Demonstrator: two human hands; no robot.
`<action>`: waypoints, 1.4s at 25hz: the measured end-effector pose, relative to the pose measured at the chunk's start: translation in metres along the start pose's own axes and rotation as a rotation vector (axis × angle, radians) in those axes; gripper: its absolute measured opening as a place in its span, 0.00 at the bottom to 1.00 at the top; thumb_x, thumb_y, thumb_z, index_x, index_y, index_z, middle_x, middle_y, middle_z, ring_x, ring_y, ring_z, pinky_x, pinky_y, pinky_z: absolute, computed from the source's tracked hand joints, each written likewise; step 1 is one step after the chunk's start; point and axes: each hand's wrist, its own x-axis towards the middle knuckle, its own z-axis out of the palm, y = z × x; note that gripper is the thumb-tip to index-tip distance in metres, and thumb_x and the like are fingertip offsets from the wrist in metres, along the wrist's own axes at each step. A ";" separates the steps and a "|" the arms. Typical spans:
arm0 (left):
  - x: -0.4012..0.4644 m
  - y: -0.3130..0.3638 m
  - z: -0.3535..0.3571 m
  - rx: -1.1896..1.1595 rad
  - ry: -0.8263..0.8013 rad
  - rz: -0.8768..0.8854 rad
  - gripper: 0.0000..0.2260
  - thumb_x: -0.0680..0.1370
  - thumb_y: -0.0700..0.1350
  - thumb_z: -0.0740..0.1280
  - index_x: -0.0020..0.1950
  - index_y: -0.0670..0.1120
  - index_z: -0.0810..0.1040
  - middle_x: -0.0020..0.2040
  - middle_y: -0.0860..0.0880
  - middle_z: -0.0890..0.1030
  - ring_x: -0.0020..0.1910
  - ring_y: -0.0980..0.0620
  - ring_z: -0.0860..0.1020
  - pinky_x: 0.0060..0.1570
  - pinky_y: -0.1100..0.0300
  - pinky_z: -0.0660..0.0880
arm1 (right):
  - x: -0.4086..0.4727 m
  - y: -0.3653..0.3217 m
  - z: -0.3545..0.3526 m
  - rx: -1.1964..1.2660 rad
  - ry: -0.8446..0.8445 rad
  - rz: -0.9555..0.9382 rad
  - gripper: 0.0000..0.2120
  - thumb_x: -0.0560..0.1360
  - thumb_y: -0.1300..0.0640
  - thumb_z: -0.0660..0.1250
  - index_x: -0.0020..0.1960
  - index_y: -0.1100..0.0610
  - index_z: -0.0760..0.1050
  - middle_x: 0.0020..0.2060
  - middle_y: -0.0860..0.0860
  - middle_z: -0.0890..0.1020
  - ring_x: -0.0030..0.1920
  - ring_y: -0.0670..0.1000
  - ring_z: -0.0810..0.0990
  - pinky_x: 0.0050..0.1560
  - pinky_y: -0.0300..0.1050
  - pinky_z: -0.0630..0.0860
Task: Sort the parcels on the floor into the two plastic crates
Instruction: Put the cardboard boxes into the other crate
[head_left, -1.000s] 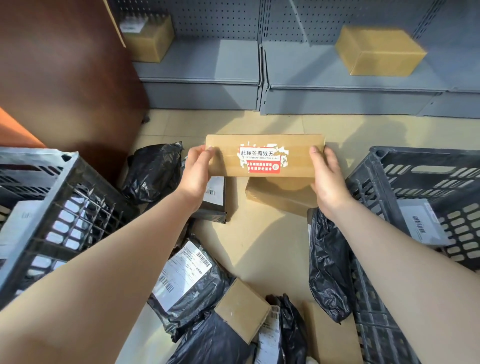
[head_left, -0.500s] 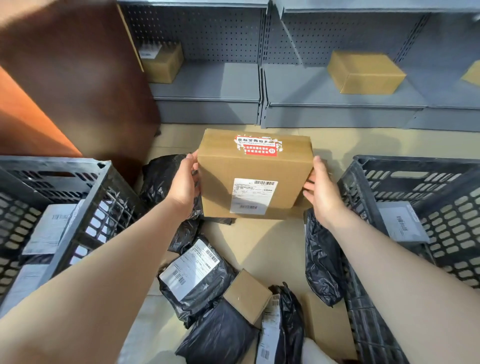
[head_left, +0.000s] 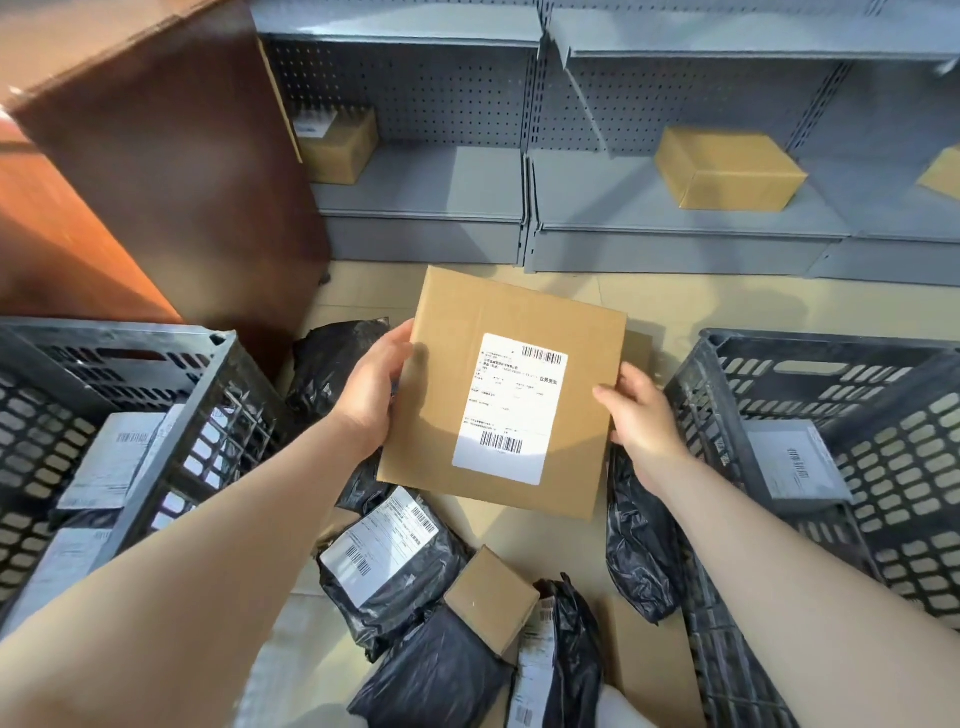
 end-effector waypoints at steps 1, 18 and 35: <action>0.002 -0.004 -0.001 0.044 -0.059 0.015 0.19 0.78 0.46 0.59 0.65 0.64 0.76 0.59 0.54 0.82 0.61 0.47 0.78 0.61 0.46 0.72 | 0.001 0.002 -0.001 -0.012 0.022 0.021 0.19 0.78 0.58 0.66 0.69 0.52 0.73 0.61 0.48 0.81 0.60 0.52 0.80 0.61 0.55 0.77; 0.014 0.023 0.007 -0.233 -0.160 0.051 0.24 0.75 0.49 0.67 0.71 0.47 0.73 0.60 0.40 0.79 0.54 0.43 0.79 0.50 0.52 0.77 | -0.023 -0.016 -0.039 0.218 -0.223 0.210 0.39 0.63 0.26 0.70 0.69 0.43 0.73 0.58 0.47 0.84 0.59 0.52 0.83 0.62 0.57 0.76; -0.056 0.051 0.264 0.459 -0.297 0.327 0.16 0.82 0.44 0.61 0.69 0.49 0.65 0.59 0.49 0.78 0.47 0.51 0.78 0.51 0.59 0.75 | -0.133 0.013 -0.244 0.423 0.496 0.164 0.33 0.70 0.28 0.64 0.71 0.41 0.70 0.58 0.46 0.83 0.58 0.50 0.81 0.50 0.51 0.79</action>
